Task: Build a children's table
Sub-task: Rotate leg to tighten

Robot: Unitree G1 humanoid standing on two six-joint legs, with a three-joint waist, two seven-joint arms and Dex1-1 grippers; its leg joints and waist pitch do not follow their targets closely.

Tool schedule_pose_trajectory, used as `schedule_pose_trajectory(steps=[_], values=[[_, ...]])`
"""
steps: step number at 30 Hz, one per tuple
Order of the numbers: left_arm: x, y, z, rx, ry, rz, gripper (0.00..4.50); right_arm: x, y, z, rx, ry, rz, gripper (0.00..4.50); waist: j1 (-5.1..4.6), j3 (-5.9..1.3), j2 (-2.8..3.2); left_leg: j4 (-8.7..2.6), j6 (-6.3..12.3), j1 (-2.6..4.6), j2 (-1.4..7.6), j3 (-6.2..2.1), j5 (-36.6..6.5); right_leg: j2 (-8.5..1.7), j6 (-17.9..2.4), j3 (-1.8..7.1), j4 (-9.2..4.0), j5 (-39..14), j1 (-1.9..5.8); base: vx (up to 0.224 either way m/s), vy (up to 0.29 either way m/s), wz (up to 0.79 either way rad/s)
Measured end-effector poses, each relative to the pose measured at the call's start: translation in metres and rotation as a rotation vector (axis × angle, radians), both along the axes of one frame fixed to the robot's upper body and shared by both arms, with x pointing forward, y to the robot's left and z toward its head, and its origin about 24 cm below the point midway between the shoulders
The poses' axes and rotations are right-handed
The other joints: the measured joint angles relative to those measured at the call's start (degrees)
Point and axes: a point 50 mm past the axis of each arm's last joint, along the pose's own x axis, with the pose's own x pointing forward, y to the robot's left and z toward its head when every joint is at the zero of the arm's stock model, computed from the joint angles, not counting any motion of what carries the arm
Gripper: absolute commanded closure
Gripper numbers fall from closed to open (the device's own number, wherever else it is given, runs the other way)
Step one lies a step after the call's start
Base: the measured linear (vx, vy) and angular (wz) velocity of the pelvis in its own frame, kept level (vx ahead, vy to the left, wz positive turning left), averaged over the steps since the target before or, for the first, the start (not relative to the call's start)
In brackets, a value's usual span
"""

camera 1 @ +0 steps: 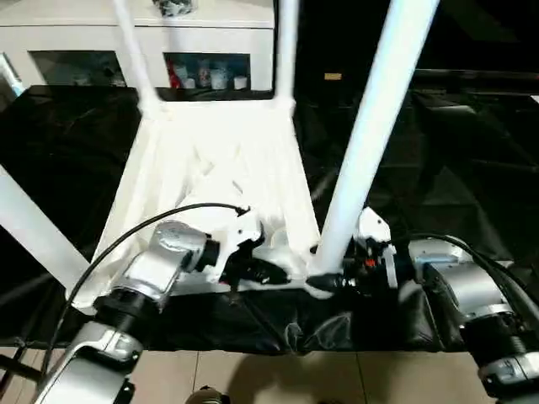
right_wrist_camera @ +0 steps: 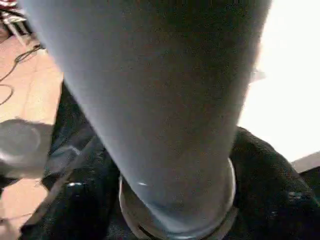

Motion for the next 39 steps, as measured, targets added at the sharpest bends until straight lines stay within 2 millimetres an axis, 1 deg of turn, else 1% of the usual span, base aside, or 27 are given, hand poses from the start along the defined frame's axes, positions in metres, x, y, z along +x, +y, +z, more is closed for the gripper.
schedule_pose_trajectory(steps=[3, 4, 7, 9, 10, 12, 14, 16, 19, 22, 25, 26, 28, 30, 33, 35, 36, 39], values=[[0.0, 0.0, 0.0, 0.001, 0.002, -0.003, 4.5, 0.0, 0.001, 0.0, 0.005, 0.005, 0.002, 1.68, 0.06, 0.0, 0.0, 0.01, 0.0, 0.0, 0.0, 0.01, 0.0, 0.0, 0.0, 0.01, 0.0, 0.0, 0.0, 0.0, 0.0, 0.0], [0.0, 0.0, 0.0, 0.001, 0.001, -0.001, 4.5, 0.0, 0.003, -0.001, 0.009, 0.006, 0.004, 1.82, 0.09, 0.0, 0.0, 0.01, 0.0, 0.01, 0.0, 0.01, 0.0, 0.0, 0.0, 0.01, 0.01, 0.0, 0.0, 0.0, 0.0, 0.0], [0.0, -0.001, 0.0, 0.002, -0.005, 0.006, 4.5, 0.0, 0.003, -0.001, 0.011, 0.005, -0.006, 1.87, 0.1, 0.0, 0.0, 0.01, 0.0, 0.02, 0.0, 0.01, 0.0, 0.0, 0.0, 0.0, 0.03, 0.0, 0.0, 0.0, 0.0, 0.0], [0.001, -0.001, -0.001, 0.006, -0.019, 0.025, 4.5, 0.001, 0.003, -0.003, 0.017, 0.001, -0.04, 1.89, 0.04, 0.0, 0.0, 0.0, 0.0, 0.05, 0.0, 0.0, 0.0, 0.0, 0.0, 0.01, 0.05, 0.0, 0.01, 0.0, 0.0, 0.0], [0.004, -0.002, -0.001, 0.01, -0.038, 0.054, 4.5, 0.004, 0.003, -0.005, 0.029, -0.012, -0.09, 1.89, -0.14, -0.01, -0.02, 0.01, -0.01, 0.1, 0.0, -0.01, 0.0, 0.0, -0.1, 0.01, 0.08, 0.1, 0.03, 0.0, 0.0, 0.0], [0.008, -0.003, -0.001, 0.012, -0.053, 0.101, 4.5, 0.008, 0.004, -0.007, 0.041, -0.034, -0.159, 1.89, -0.58, -0.02, -0.02, 0.0, -0.01, 0.12, -0.01, -0.02, 0.0, 0.0, 0.1, 0.0, 0.07, 0.0, 0.03, 0.0, 0.0, 0.0], [0.018, -0.006, -0.002, 0.019, -0.088, 0.216, 4.5, 0.022, 0.011, -0.013, 0.06, -0.058, -0.337, 1.9, -1.53, -0.04, -0.06, 0.04, -0.02, 0.23, -0.03, -0.06, 0.0, 0.0, 0.1, 0.0, 0.09, 0.0, 0.08, 0.0, 0.0, 0.0], [0.027, -0.017, -0.002, 0.031, -0.123, 0.313, 4.5, 0.036, 0.017, -0.014, 0.051, -0.085, -0.499, 1.9, -2.7, -0.02, -0.08, 0.05, -0.04, 0.22, -0.06, -0.12, 0.0, 0.0, 0.1, -0.02, -0.05, 0.0, 0.0, -0.027, 0.004, -0.04], [0.034, -0.029, -0.004, 0.029, -0.136, 0.413, 4.5, 0.048, 0.023, -0.015, 0.051, -0.095, -0.67, 1.9, -3.76, -0.02, -0.1, 0.07, -0.03, 0.22, -0.1, -0.19, 0.0, 0.0, 0.1, -0.07, -0.3, 0.0, 0.02, 0.0, 0.0, 0.0], [0.038, -0.034, -0.003, 0.036, -0.155, 0.467, 4.5, 0.055, 0.032, -0.015, 0.049, -0.097, -0.776, 1.9, -4.35, -0.03, -0.09, 0.02, -0.03, 0.17, -0.1, -0.26, 0.0, 0.02, 0.1, -0.13, -0.5, 0.0, 0.01, 0.0, 0.0, 0.0], [0.039, -0.04, -0.003, 0.043, -0.173, 0.497, 4.5, 0.059, 0.036, -0.015, 0.05, -0.102, -0.847, 1.9, -4.53, -0.03, -0.1, 0.03, -0.03, 0.12, -0.1, -0.24, 0.0, 0.03, 0.1, -0.11, -0.57, 0.0, -0.03, 0.0, 0.0, 0.0], [0.04, -0.04, -0.003, 0.043, -0.175, 0.499, 4.5, 0.06, 0.037, -0.015, 0.056, -0.108, -0.854, 1.9, -4.54, -0.03, -0.1, 0.03, -0.03, 0.13, -0.1, -0.22, 0.0, 0.03, 0.0, -0.08, -0.57, 0.0, -0.02, 0.0, 0.0, 0.0], [0.04, -0.041, -0.002, 0.041, -0.178, 0.504, 4.5, 0.061, 0.038, -0.015, 0.068, -0.122, -0.861, 1.2, -4.47, -0.05, -0.08, 0.03, -0.03, 0.12, -0.1, -0.18, 0.0, 0.03, -0.1, -0.06, -0.57, 0.2, -0.03, 0.0, 0.0, 0.0], [0.04, -0.042, -0.001, 0.037, -0.178, 0.496, 4.5, 0.061, 0.038, -0.014, 0.067, -0.134, -0.849, 1.18, -4.32, -0.05, -0.08, 0.0, -0.03, 0.12, -0.1, -0.17, 0.0, 0.03, -0.2, -0.07, -0.56, 0.3, -0.02, 0.0, 0.0, 0.0], [0.039, -0.041, 0.0, 0.028, -0.179, 0.465, 4.5, 0.06, 0.036, -0.013, 0.07, -0.142, -0.808, 0.85, -4.09, -0.07, -0.03, -0.09, -0.03, 0.12, -0.07, -0.17, 0.0, 0.03, -0.5, -0.13, -0.54, 0.5, -0.04, 0.0, 0.0, 0.0], [0.039, -0.04, 0.001, 0.024, -0.18, 0.444, 4.5, 0.058, 0.033, -0.012, 0.062, -0.153, -0.762, 0.76, -3.97, -0.07, -0.03, -0.12, -0.03, 0.09, -0.04, -0.17, 0.0, 0.05, -0.4, -0.16, -0.54, 0.5, -0.06, 0.0, 0.0, 0.0], [0.038, -0.039, 0.001, 0.021, -0.178, 0.429, 4.5, 0.057, 0.032, -0.011, 0.051, -0.166, -0.731, 0.76, -3.91, -0.07, -0.03, -0.14, -0.03, 0.07, -0.04, -0.17, 0.0, 0.05, -0.4, -0.17, -0.55, 0.5, -0.08, 0.0, 0.0, 0.0], [0.032, -0.033, 0.0, -0.009, -0.163, 0.362, 4.5, 0.05, 0.024, -0.01, 0.033, -0.189, -0.61, 0.76, -3.3, -0.07, -0.04, -0.19, 0.04, 0.01, -0.03, -0.15, 0.0, 0.05, -0.3, -0.19, -0.57, 0.4, -0.12, 0.0, 0.0, 0.0]])
